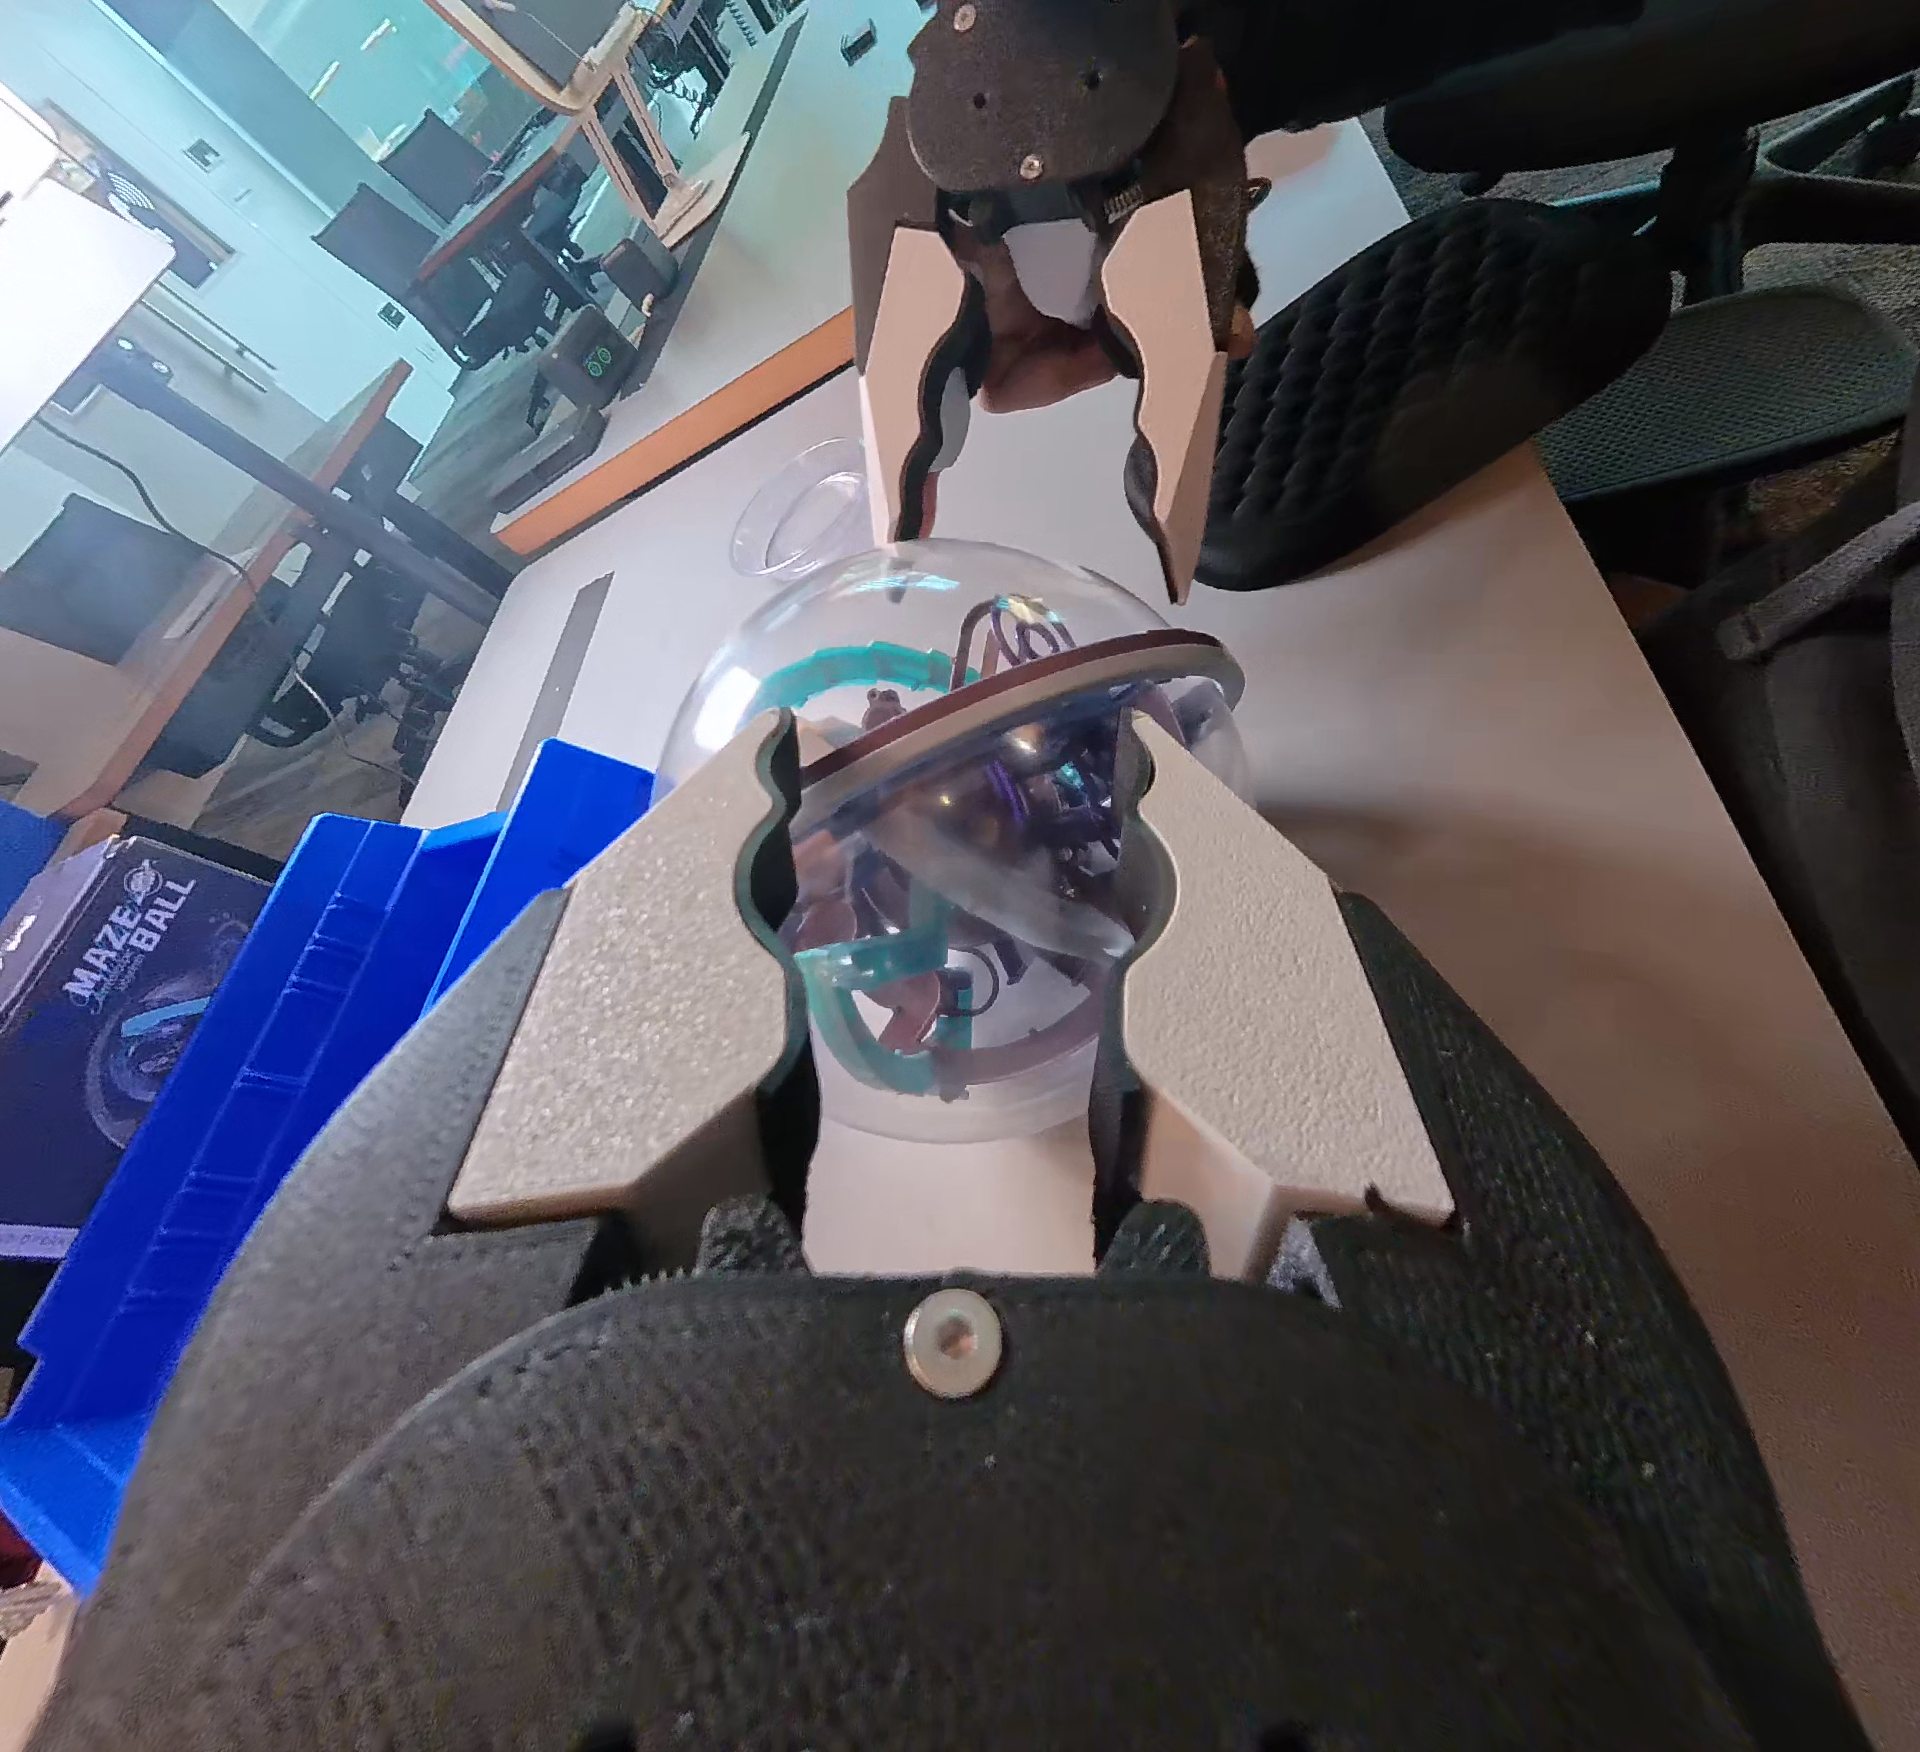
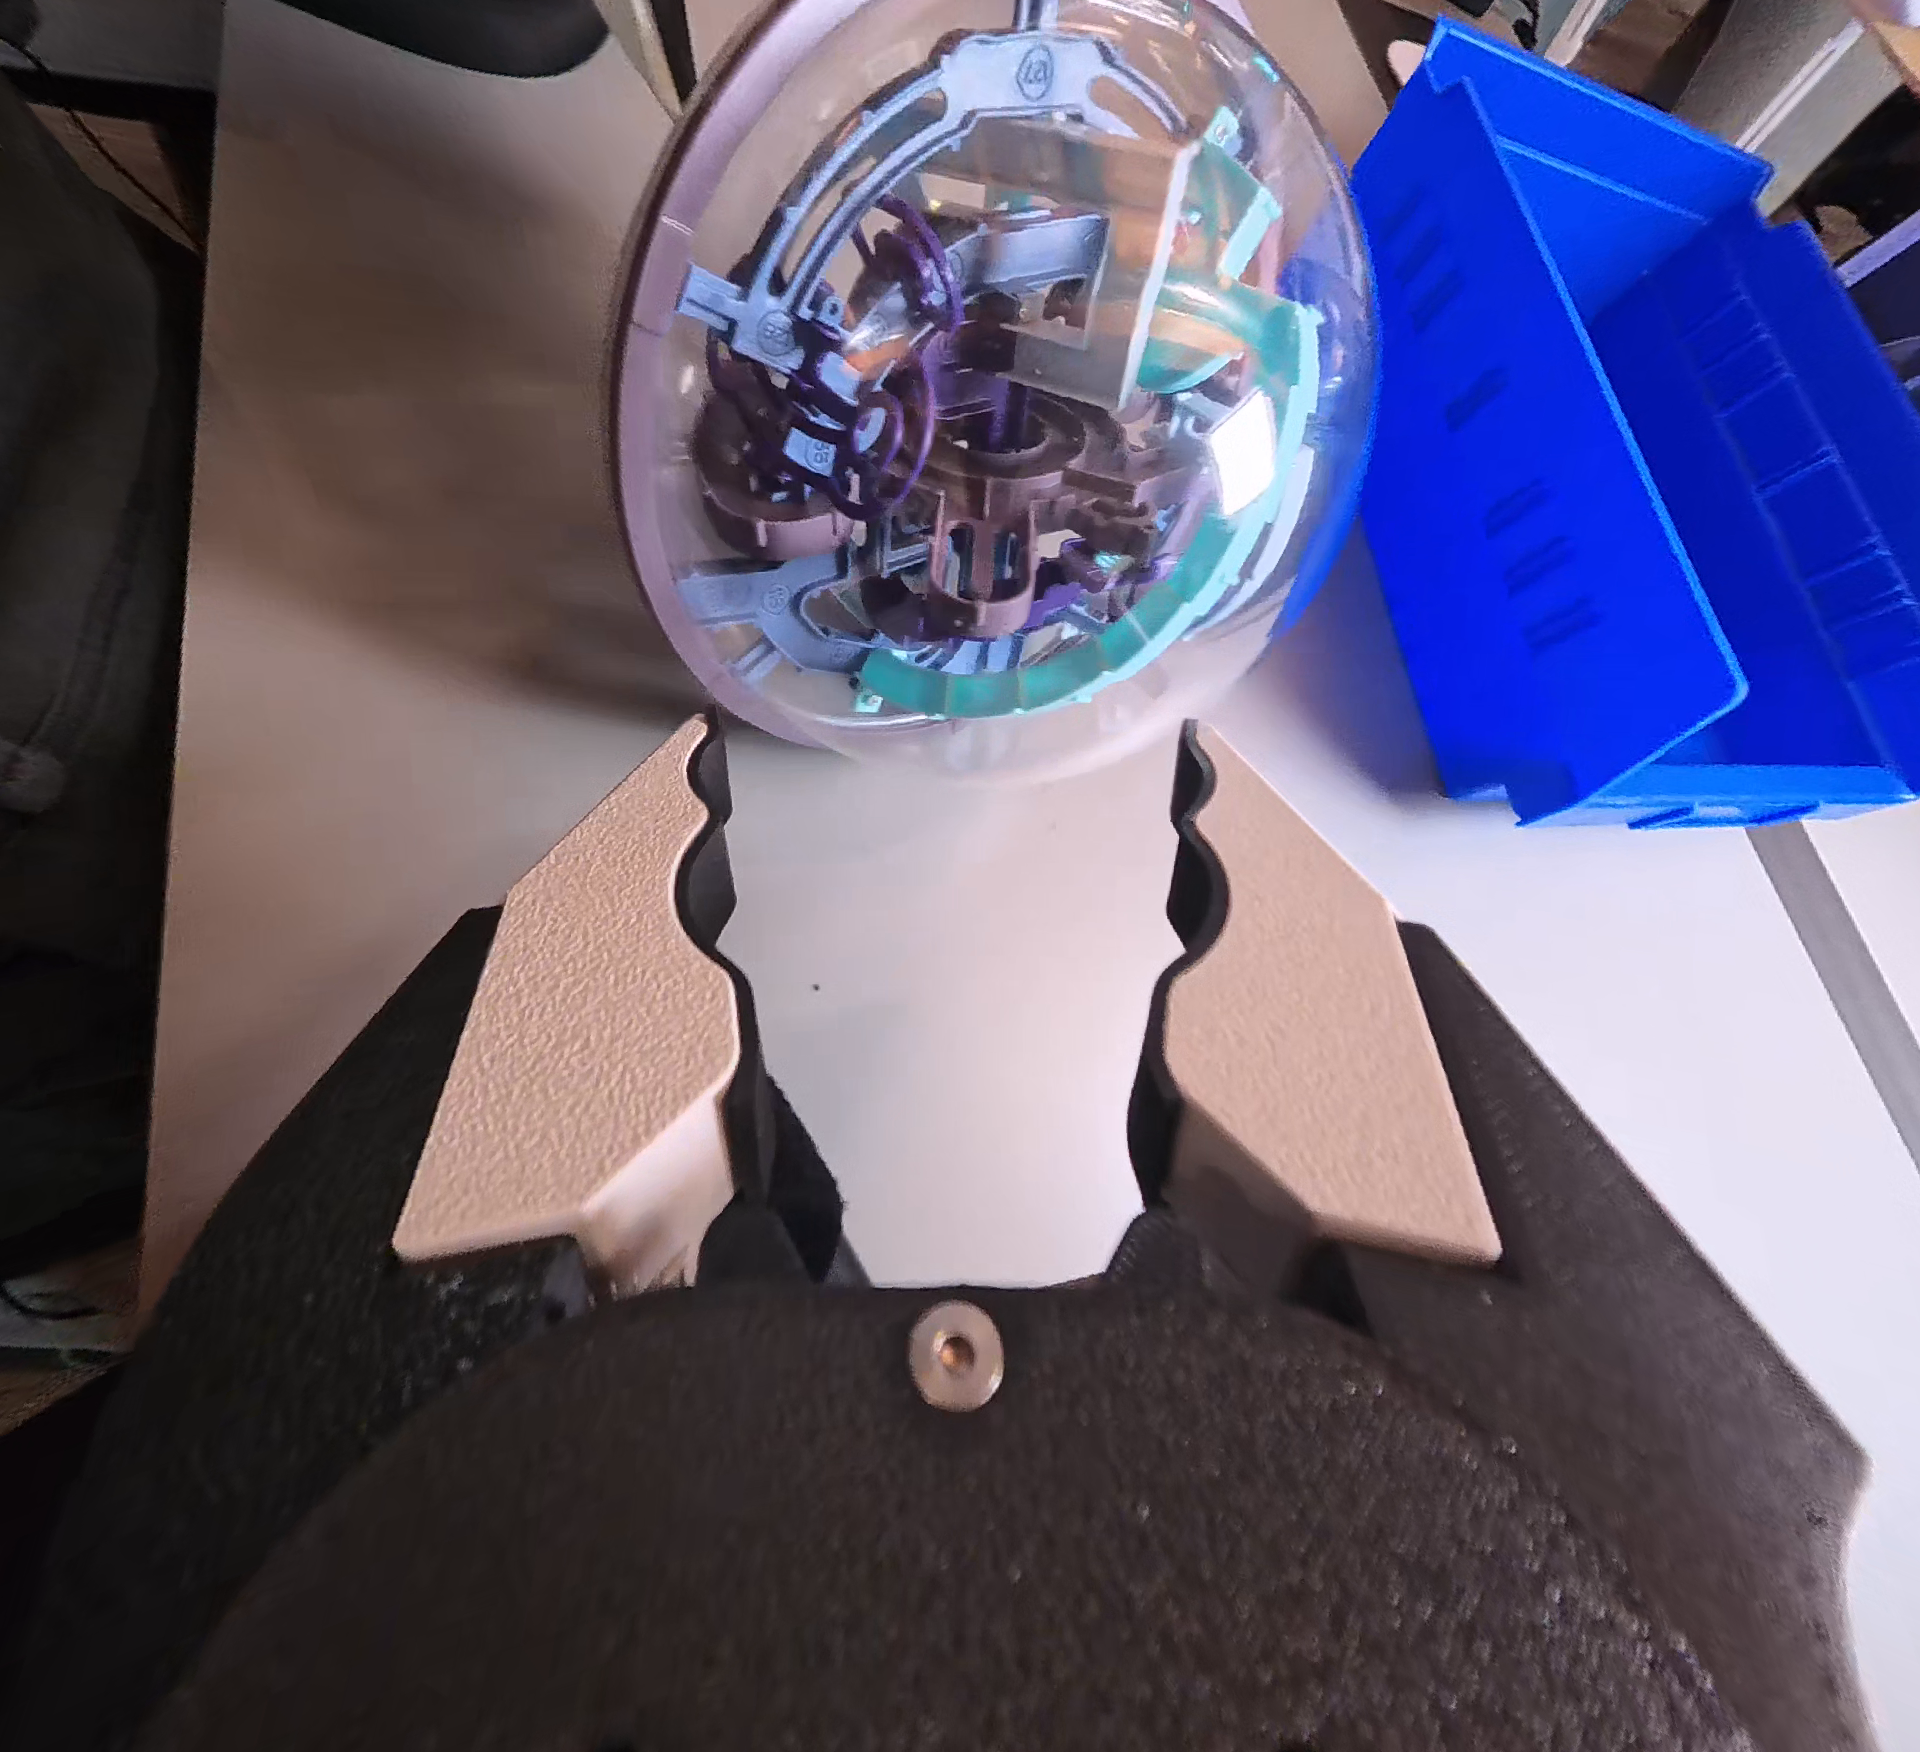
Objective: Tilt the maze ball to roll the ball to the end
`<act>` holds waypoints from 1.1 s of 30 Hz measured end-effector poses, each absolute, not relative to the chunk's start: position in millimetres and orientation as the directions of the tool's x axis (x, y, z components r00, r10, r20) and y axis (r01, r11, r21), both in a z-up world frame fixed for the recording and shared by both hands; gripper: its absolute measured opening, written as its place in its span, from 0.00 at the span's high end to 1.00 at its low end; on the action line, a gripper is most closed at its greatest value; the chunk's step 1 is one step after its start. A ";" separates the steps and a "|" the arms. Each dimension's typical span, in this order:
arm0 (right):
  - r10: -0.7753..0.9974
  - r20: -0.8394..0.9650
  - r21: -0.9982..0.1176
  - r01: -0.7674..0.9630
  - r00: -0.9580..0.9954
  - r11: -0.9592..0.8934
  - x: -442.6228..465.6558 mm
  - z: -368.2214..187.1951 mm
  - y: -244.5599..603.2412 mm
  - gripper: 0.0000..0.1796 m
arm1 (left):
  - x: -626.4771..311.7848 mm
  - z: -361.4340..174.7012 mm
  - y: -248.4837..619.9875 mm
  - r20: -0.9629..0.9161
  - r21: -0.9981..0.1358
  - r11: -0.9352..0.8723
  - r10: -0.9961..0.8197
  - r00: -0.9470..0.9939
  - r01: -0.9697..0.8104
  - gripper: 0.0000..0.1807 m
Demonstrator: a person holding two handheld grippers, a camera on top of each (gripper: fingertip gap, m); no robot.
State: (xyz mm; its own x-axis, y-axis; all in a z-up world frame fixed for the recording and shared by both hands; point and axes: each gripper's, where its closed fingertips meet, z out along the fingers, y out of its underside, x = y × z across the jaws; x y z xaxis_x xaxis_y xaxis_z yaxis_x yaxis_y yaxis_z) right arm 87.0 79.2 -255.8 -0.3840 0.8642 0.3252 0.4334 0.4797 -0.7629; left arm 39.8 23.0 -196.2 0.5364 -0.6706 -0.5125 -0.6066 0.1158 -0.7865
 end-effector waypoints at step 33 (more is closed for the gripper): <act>0.838 0.526 -0.792 0.441 0.146 0.421 67.0 -217.6 22.1 0.96 | 44.5 -196.4 26.5 -0.501 -0.789 0.103 -0.679 0.537 -0.606 0.66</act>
